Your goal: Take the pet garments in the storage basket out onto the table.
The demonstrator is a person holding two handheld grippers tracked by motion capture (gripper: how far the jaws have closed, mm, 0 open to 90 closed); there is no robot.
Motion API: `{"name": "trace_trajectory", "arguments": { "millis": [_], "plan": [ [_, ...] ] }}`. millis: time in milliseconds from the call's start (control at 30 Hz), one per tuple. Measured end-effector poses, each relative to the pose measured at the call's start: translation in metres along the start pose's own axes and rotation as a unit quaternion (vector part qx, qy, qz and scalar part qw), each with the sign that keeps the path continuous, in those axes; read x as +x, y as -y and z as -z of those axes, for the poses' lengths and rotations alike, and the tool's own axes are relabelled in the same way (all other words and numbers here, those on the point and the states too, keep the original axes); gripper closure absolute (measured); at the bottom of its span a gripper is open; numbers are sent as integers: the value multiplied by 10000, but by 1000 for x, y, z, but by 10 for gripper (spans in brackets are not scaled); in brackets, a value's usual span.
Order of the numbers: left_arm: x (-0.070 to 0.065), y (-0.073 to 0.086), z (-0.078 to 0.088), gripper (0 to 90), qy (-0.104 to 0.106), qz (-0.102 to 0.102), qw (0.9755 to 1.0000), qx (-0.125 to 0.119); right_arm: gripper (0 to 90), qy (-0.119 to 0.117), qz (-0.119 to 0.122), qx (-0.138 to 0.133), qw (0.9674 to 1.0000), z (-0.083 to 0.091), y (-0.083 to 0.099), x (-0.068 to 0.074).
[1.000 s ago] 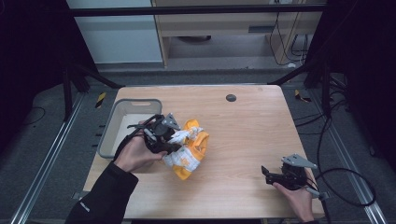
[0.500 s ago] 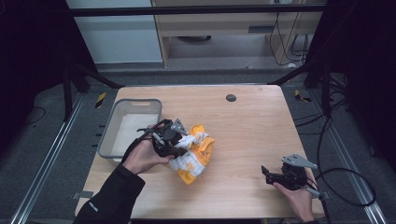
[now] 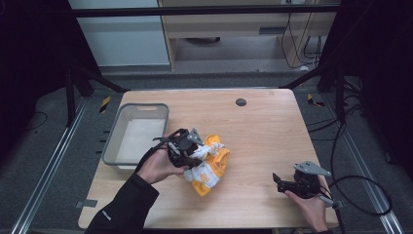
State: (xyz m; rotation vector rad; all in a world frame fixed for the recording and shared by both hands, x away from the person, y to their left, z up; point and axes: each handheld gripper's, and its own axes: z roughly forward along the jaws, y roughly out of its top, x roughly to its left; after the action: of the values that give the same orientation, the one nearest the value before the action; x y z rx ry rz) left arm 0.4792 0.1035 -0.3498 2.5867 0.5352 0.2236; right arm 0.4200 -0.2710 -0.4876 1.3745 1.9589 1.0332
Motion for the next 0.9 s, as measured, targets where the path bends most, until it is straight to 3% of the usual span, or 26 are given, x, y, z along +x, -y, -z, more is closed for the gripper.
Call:
{"name": "trace_trajectory", "arguments": {
  "millis": [900],
  "plan": [
    [-6, -2, -39, 726, 229, -64, 9997, 27, 84, -2, 8, -2, 10000, 0, 0, 0]
  ]
}}
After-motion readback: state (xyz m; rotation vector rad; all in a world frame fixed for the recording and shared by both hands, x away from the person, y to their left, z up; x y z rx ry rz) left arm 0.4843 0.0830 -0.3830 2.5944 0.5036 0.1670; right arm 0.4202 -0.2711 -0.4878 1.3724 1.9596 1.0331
